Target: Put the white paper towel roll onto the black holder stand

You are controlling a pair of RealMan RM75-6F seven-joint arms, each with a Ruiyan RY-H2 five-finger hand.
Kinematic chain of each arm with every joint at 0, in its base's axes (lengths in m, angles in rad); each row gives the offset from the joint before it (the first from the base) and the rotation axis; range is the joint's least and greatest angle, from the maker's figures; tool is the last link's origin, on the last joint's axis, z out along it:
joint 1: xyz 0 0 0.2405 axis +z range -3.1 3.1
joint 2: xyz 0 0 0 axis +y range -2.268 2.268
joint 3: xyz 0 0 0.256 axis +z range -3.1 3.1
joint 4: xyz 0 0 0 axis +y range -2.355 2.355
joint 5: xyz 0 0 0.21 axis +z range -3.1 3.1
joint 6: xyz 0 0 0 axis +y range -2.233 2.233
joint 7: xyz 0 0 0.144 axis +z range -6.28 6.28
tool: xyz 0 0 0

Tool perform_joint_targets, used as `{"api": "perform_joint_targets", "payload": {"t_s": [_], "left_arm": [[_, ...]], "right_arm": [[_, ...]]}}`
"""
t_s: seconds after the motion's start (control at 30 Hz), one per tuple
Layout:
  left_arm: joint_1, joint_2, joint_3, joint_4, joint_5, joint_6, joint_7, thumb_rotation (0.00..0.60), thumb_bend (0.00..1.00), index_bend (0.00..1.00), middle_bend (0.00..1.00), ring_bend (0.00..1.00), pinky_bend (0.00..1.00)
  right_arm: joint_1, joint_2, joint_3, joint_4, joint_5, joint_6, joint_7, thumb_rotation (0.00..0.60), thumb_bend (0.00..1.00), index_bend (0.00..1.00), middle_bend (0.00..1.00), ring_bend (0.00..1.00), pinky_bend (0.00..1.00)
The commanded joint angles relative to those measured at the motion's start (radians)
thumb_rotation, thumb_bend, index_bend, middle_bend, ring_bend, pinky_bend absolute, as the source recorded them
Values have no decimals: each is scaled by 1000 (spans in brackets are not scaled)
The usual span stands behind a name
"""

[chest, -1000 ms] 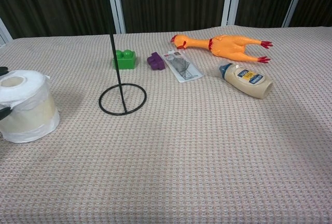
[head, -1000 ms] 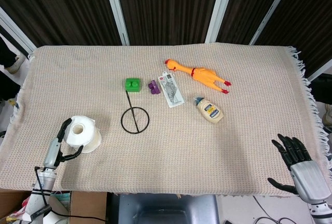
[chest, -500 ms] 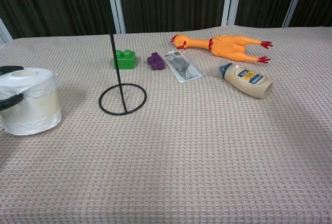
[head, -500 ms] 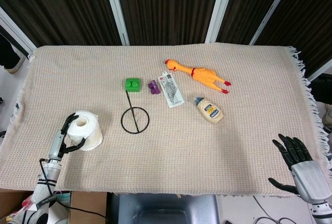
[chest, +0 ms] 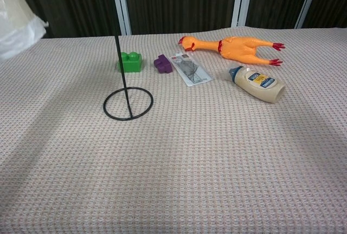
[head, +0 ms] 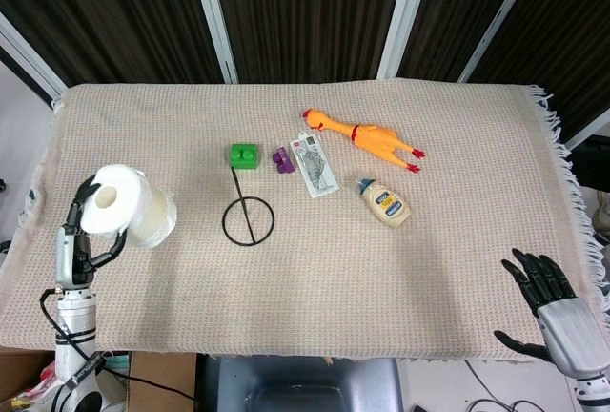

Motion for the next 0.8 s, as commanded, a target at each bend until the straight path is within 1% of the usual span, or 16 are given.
{"api": "perform_joint_targets", "payload": {"t_s": [0.03, 0.07, 0.13, 0.2, 0.3, 0.4, 0.5, 0.8], "left_arm": [[-20, 57, -90, -228, 43, 65, 107, 600, 790, 739, 858, 844, 1000], [-38, 62, -107, -278, 54, 63, 141, 600, 788, 737, 857, 843, 1000], [-68, 58, -128, -339, 61, 51, 209, 600, 789, 734, 857, 843, 1000], [-106, 38, -144, -375, 60, 32, 281, 600, 788, 731, 853, 841, 1000], [-156, -1, -161, -391, 35, -2, 356, 600, 784, 728, 848, 838, 1000], [-199, -39, -174, -364, 19, -23, 418, 600, 781, 727, 845, 835, 1000], [-231, -70, -188, -328, -5, -39, 449, 600, 780, 726, 845, 833, 1000], [-293, -121, -197, -220, -46, -76, 500, 600, 764, 724, 843, 833, 1000]], "right_arm": [[0, 1, -2, 0, -4, -1, 1, 600, 0, 0, 0, 0, 0], [0, 2, -4, 0, -7, -1, 1, 600, 0, 0, 0, 0, 0], [-1, 4, -7, 0, -13, 2, 4, 600, 0, 0, 0, 0, 0], [-2, 7, -8, 2, -18, 10, 12, 600, 0, 0, 0, 0, 0], [-3, 12, -7, 4, -18, 15, 26, 600, 0, 0, 0, 0, 0], [-1, 18, -5, 5, -14, 16, 38, 600, 0, 0, 0, 0, 0], [-1, 23, -2, 6, -8, 19, 52, 600, 0, 0, 0, 0, 0], [-1, 31, 2, 7, -1, 21, 69, 600, 0, 0, 0, 0, 0]]}}
